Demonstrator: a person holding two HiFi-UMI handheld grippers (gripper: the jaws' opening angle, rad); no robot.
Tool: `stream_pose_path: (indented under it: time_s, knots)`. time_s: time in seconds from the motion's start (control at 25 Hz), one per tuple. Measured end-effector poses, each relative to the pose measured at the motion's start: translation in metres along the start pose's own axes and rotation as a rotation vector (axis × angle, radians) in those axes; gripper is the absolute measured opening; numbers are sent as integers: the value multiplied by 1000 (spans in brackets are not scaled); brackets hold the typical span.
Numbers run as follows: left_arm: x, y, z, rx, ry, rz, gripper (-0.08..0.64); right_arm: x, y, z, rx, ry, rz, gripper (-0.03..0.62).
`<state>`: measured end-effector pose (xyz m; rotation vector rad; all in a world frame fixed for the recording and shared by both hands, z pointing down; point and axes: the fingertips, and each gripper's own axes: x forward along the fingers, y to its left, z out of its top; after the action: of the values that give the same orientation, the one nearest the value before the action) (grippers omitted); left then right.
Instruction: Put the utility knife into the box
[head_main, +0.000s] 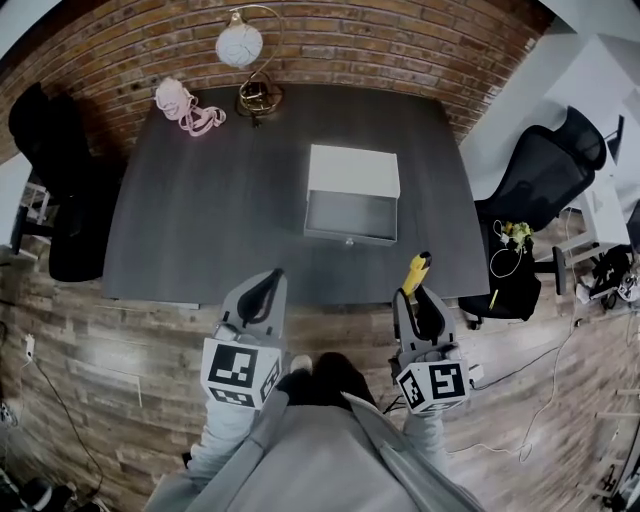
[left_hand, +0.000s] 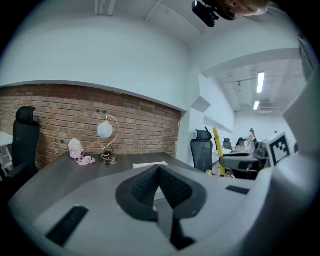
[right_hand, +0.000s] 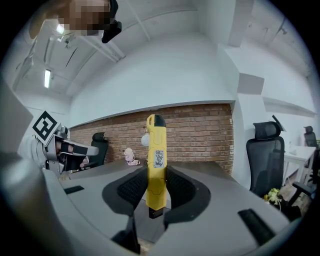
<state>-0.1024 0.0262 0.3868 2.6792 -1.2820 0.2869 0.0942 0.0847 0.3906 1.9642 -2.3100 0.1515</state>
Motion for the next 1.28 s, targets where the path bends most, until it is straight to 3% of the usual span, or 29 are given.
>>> stream_pose_path:
  time_s: [0.48, 0.92, 1.28]
  knots:
    - [45, 18, 4, -13, 9, -4, 20, 46, -25, -4, -4, 29, -6, 126]
    - [138, 28, 54, 6, -35, 27, 20, 130, -78, 27, -34, 7, 71, 126]
    - [193, 36, 82, 10, -55, 103, 20, 179, -125, 44, -40, -15, 127, 126]
